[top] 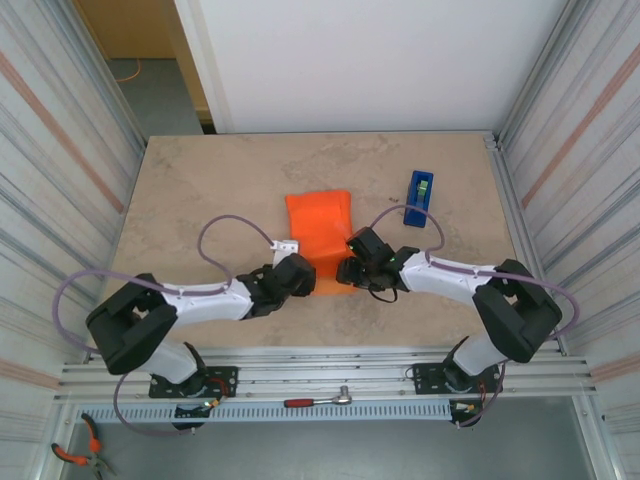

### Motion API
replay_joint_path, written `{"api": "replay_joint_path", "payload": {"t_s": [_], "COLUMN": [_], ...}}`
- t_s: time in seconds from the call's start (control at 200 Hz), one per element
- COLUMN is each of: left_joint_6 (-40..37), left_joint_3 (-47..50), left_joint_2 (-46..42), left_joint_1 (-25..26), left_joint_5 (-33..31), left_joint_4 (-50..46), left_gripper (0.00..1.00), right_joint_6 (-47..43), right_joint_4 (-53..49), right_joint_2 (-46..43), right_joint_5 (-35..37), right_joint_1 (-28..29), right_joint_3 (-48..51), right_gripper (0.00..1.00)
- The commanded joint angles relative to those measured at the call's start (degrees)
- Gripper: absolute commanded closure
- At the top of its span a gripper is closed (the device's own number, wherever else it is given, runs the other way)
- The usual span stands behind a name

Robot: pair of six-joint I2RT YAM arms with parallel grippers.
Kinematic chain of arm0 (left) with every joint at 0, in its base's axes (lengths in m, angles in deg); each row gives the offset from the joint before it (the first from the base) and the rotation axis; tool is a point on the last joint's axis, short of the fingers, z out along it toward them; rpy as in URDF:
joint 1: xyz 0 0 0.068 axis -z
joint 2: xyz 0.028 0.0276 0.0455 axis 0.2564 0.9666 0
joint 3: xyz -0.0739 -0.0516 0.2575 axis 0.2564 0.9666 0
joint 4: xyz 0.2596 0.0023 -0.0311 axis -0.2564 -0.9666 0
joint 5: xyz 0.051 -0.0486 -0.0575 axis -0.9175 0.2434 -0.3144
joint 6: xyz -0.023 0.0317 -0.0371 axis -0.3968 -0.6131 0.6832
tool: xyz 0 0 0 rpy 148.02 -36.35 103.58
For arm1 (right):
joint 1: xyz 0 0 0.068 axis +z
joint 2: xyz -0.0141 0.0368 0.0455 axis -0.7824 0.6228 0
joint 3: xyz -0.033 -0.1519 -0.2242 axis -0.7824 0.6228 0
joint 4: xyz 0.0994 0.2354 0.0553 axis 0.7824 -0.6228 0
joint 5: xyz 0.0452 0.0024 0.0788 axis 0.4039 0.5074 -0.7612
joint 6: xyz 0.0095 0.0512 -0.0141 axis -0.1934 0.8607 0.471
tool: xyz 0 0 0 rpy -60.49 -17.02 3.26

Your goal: Wrap the gift box in paper

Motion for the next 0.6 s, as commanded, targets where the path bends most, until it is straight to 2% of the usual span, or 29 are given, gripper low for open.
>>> {"api": "replay_joint_path", "payload": {"t_s": [0.0,0.09,0.205,0.596], "left_joint_6": [-0.87,-0.07,0.04,-1.93], "left_joint_3": [2.24,3.94,4.03,0.16], "left_joint_2": [-4.53,-7.21,-8.32,0.16], "left_joint_1": [-0.18,-0.76,-2.28,-4.25], "left_joint_5": [2.44,2.44,2.68,1.40], "left_joint_4": [-0.65,-0.54,-0.35,1.11], "left_gripper": [0.23,0.22,0.22,0.22], "right_joint_6": [0.19,0.15,-0.16,-1.21], "right_joint_4": [-1.95,-1.85,-1.94,0.26], "right_joint_2": [-2.55,-3.40,-3.16,3.86], "right_joint_5": [-0.10,0.06,0.11,-0.84], "right_joint_1": [-0.06,-0.19,-0.71,-3.06], "right_joint_3": [0.28,0.23,-0.88,-3.91], "right_gripper": [0.41,0.33,0.28,0.29]}}
